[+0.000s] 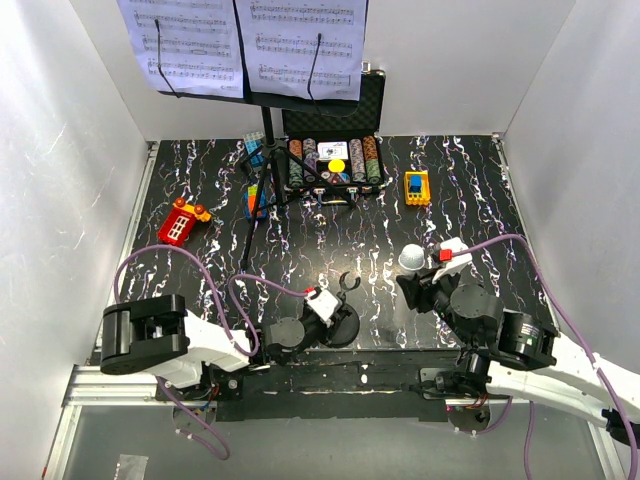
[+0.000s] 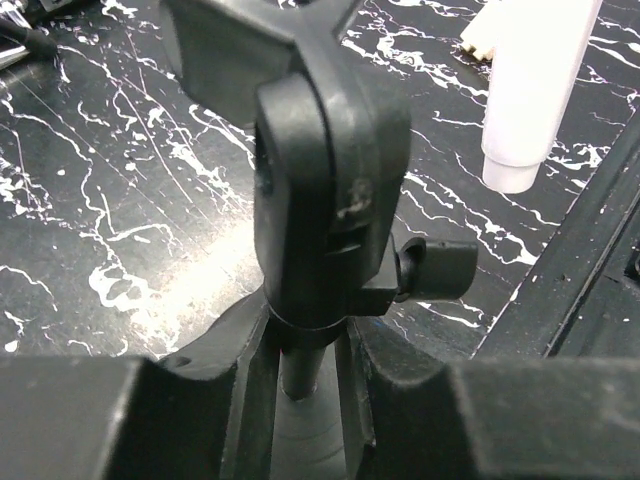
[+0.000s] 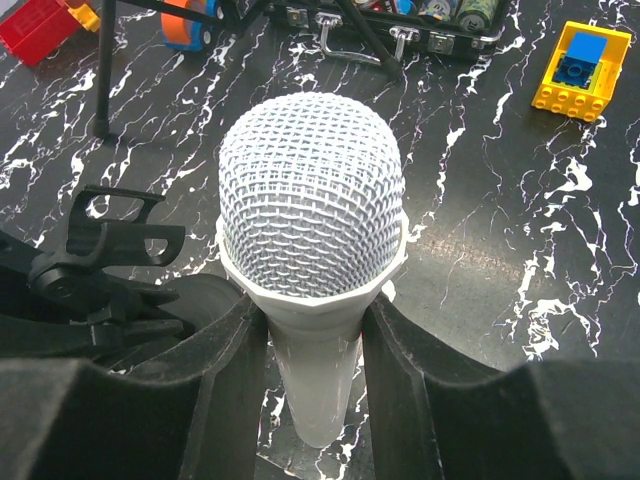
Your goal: Pack up the instrument practice props
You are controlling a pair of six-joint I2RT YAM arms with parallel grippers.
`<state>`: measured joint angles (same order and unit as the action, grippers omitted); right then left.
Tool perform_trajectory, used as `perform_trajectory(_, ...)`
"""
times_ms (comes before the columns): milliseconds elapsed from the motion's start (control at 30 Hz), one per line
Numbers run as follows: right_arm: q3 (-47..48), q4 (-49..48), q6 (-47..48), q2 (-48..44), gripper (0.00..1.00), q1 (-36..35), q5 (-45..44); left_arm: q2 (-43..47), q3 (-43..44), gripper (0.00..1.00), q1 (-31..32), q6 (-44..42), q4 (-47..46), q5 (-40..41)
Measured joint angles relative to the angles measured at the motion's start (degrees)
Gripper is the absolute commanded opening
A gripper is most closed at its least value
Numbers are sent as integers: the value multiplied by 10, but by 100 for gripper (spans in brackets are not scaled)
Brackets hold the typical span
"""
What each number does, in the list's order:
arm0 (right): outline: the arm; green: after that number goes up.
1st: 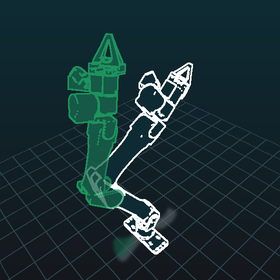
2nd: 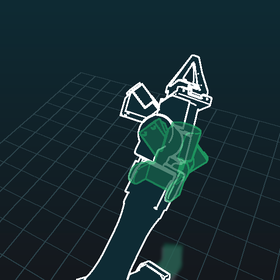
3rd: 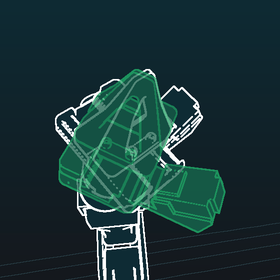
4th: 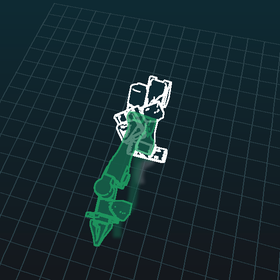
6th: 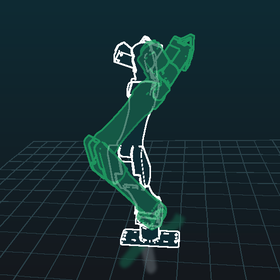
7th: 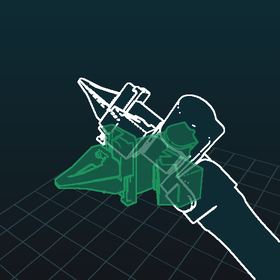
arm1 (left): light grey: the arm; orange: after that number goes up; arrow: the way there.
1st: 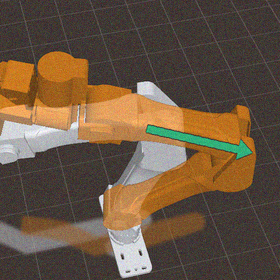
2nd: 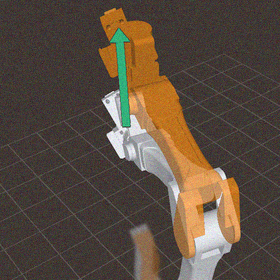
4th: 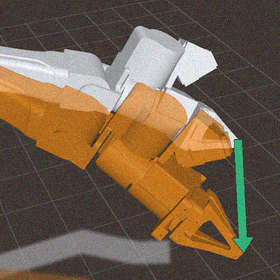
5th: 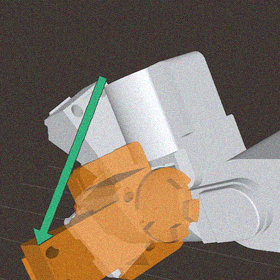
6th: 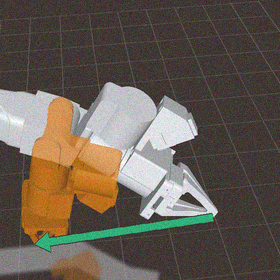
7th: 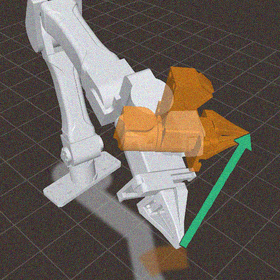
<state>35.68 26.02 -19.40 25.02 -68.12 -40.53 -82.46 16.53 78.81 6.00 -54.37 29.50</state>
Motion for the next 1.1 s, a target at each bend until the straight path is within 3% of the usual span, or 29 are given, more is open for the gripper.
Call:
perform_trajectory(100,0,2,0,-6,1,0,0,1,0,0,-1,-2,3,-1)
perform_trajectory(267,0,9,-2,-10,1,0,0,38,0,0,-1,-2,56,8)
perform_trajectory(533,-6,0,-2,-10,1,0,0,258,37,0,-29,53,377,156)
perform_trajectory(667,-17,-11,-1,-1,1,0,3,332,95,0,-111,130,563,195)
perform_trajectory(767,-22,-20,0,8,1,0,8,354,119,0,-190,168,652,197)
perform_trajectory(933,-25,-27,3,9,1,0,13,328,147,0,-285,196,738,214)
perform_trajectory(1100,-25,-37,8,9,1,0,18,299,155,0,-428,200,727,195)
